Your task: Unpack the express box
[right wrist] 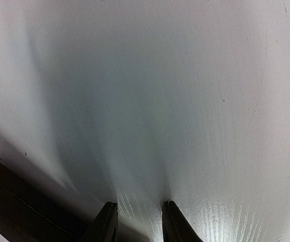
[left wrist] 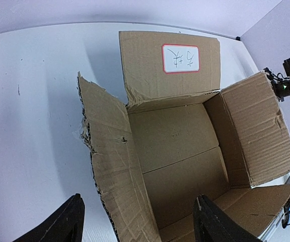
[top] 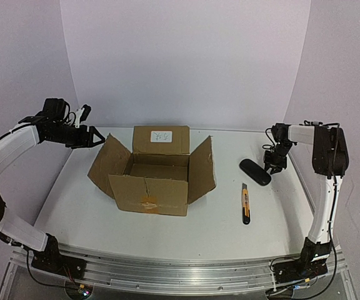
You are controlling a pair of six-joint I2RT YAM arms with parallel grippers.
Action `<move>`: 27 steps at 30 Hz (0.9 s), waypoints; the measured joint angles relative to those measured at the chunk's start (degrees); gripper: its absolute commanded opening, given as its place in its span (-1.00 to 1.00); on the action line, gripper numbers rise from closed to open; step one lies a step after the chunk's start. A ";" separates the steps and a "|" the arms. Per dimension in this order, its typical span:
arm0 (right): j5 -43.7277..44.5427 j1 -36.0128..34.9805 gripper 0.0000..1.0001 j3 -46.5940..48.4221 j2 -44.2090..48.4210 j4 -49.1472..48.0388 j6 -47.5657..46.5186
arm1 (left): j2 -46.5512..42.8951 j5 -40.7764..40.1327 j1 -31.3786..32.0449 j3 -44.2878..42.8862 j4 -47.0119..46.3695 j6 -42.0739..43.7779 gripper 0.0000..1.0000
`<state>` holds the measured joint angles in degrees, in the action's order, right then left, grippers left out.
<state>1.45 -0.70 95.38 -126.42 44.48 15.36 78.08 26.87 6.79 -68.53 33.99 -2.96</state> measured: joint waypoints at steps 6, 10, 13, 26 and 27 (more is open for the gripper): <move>0.02 -0.14 -0.38 -0.55 0.34 0.12 0.27 | 0.01 0.11 0.00 0.00 -0.03 0.00 0.50; 0.04 -0.40 -0.37 -1.02 0.62 -0.08 0.79 | 0.02 0.15 0.00 0.00 -0.03 0.00 0.51; 0.11 -0.85 -0.37 -1.98 1.21 -0.01 1.07 | 0.02 0.18 0.00 0.00 -0.03 0.00 0.51; 2.00 -1.56 -0.33 -2.26 1.43 0.13 0.94 | 0.37 0.42 0.00 0.00 -0.03 0.04 0.50; 2.12 -1.58 -0.32 -2.24 1.43 0.15 0.85 | 0.37 0.42 0.00 0.00 -0.03 0.03 0.51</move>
<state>3.57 -2.28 93.14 -124.99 44.64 16.21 78.46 27.29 6.79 -68.53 33.95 -2.93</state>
